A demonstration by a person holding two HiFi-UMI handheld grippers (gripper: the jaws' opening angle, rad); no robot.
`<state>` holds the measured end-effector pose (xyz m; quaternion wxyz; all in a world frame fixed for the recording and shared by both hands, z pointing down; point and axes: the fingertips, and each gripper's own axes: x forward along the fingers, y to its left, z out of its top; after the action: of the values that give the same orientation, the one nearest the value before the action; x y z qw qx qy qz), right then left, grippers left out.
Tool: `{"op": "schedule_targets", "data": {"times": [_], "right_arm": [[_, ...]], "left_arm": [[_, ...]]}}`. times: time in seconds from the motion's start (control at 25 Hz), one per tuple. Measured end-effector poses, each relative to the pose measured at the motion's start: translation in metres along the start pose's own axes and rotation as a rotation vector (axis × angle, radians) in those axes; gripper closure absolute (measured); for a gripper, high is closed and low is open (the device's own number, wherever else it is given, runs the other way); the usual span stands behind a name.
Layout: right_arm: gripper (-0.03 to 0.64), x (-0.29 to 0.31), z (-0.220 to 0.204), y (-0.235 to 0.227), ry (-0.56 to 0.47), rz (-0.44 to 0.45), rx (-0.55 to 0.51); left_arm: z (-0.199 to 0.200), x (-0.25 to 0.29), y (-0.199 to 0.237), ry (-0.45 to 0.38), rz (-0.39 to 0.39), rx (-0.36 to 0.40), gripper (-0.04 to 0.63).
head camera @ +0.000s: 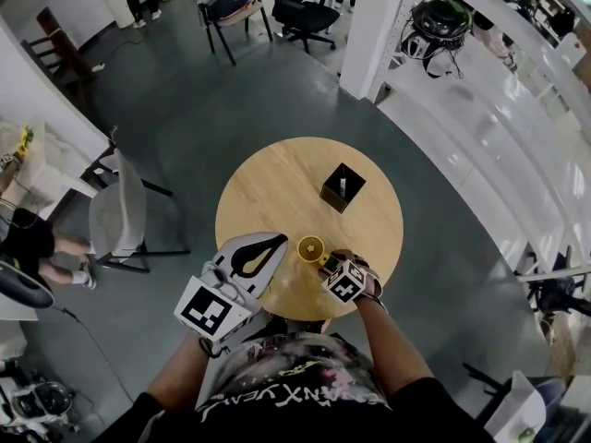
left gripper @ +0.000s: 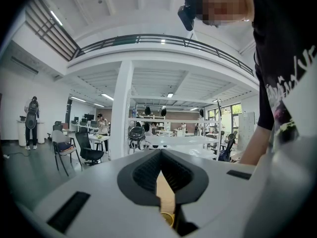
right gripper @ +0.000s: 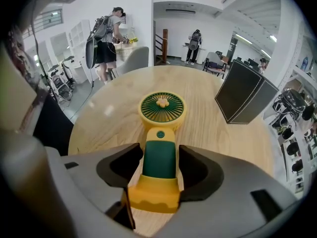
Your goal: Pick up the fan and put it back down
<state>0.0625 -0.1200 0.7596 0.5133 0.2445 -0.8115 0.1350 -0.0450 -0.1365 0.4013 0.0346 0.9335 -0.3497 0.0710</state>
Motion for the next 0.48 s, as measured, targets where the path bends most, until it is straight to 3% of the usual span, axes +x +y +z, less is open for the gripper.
{"op": "schedule_targets", "data": {"times": [0.32, 0.48], "right_arm": [[0.361, -0.0018, -0.0017, -0.0005, 0.001, 0.001, 0.024], [0.426, -0.0019, -0.0001, 0.0074, 0.011, 0.006, -0.036]], "left_arm": [[0.0043, 0.0007, -0.0015, -0.010, -0.001, 0.000, 0.578], [0.0062, 0.0010, -0.0032, -0.022, -0.006, 0.003, 0.578]]}}
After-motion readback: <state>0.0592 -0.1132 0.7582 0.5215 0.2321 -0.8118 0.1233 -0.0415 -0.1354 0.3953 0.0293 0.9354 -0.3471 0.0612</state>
